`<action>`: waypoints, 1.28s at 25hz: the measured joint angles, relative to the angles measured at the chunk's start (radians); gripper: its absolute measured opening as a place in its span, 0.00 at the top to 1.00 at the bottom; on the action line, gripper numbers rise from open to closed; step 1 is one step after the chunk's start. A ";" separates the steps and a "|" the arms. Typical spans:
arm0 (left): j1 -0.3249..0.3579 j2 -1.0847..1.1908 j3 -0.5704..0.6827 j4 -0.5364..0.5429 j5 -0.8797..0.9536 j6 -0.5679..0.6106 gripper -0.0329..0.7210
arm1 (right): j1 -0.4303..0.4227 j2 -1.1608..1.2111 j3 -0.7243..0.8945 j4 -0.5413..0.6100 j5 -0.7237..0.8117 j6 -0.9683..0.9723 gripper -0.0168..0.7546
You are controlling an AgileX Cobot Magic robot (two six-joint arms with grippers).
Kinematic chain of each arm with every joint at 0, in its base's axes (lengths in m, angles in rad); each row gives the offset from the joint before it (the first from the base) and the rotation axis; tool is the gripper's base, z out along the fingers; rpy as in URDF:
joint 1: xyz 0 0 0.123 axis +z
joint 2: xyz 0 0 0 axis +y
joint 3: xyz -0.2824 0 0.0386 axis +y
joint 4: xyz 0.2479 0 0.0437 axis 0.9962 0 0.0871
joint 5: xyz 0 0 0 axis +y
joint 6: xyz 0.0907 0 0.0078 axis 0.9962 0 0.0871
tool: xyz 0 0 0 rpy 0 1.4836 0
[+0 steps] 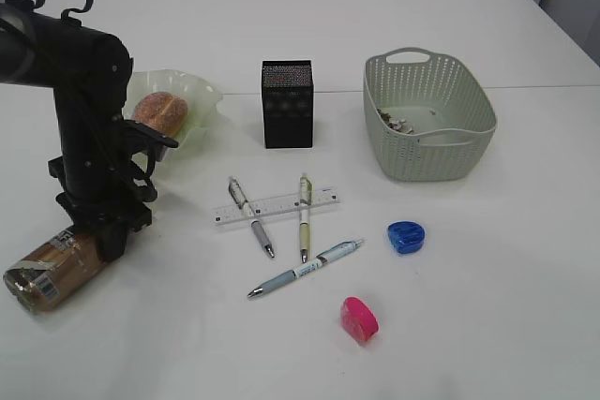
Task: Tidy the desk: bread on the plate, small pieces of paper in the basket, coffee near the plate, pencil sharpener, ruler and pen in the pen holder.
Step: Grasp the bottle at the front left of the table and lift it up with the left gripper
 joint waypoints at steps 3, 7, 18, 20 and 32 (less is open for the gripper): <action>0.000 0.000 -0.002 0.002 0.002 -0.002 0.59 | 0.000 0.000 0.000 0.000 0.000 0.000 0.38; 0.000 0.000 -0.002 0.002 0.012 -0.011 0.59 | 0.000 0.000 0.000 0.000 0.000 0.000 0.38; 0.019 -0.171 0.000 -0.134 -0.005 -0.088 0.60 | 0.000 0.000 0.000 0.000 0.000 0.000 0.38; 0.021 -0.217 0.002 -0.157 -0.012 -0.091 0.60 | 0.000 0.000 0.000 0.000 0.000 0.000 0.38; 0.029 -0.668 0.626 -0.211 -0.619 -0.093 0.60 | 0.000 0.000 0.000 0.000 0.000 0.000 0.38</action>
